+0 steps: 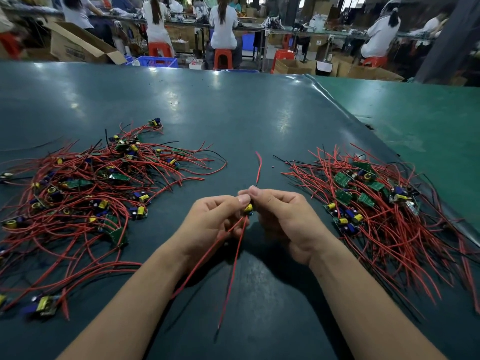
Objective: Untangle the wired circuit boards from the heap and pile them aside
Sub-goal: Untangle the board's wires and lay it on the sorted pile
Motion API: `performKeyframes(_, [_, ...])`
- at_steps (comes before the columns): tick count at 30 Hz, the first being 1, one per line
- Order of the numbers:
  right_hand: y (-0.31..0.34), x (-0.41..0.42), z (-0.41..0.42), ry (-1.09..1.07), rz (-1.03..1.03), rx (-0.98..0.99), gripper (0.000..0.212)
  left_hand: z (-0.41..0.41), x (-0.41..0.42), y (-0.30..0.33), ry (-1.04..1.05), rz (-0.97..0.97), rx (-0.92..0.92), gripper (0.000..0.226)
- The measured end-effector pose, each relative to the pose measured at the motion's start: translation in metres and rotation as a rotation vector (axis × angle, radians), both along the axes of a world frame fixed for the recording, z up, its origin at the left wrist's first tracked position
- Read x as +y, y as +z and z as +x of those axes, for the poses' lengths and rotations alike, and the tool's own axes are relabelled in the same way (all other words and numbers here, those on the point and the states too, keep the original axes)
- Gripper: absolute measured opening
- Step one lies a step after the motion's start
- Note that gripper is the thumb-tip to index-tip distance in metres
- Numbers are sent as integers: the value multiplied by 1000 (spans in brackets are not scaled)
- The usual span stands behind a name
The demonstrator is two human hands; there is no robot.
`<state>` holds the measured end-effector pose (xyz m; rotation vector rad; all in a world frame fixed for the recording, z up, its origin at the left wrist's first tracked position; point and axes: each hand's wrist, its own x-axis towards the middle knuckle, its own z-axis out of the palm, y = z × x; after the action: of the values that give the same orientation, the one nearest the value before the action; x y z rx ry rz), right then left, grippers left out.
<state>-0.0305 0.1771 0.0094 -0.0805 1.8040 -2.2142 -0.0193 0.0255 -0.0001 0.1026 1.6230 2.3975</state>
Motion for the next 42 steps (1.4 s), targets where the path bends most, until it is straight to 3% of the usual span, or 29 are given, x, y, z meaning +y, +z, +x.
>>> performKeyframes(5, [0,0,-2,-67,-40,9,26,0,-1,-2,-36,-34,12,14])
performKeyframes(10, [-2,0,-8,-234,-106,12,12,1,-3,1,-84,-55,17,27])
performKeyframes(13, [-5,4,-14,-377,-181,-20,19,4,-3,2,-114,-40,19,17])
performKeyframes(23, [-5,21,-27,-795,-259,46,27,9,-4,4,-236,-194,125,21])
performKeyframes(30, [-11,19,-32,-903,-98,261,16,9,-5,5,-248,-187,115,21])
performKeyframes(33, [-10,20,-33,-874,-107,303,8,8,-5,3,-228,-163,111,22])
performKeyframes(36, [-7,22,-32,-705,-217,184,11,7,-4,1,-175,-82,89,16])
performKeyframes(40, [-3,17,-18,-190,-121,-85,40,3,-3,-1,-90,-59,79,15])
performKeyframes(42, [-3,13,-11,9,-76,-58,36,3,-3,-2,-80,-75,77,18])
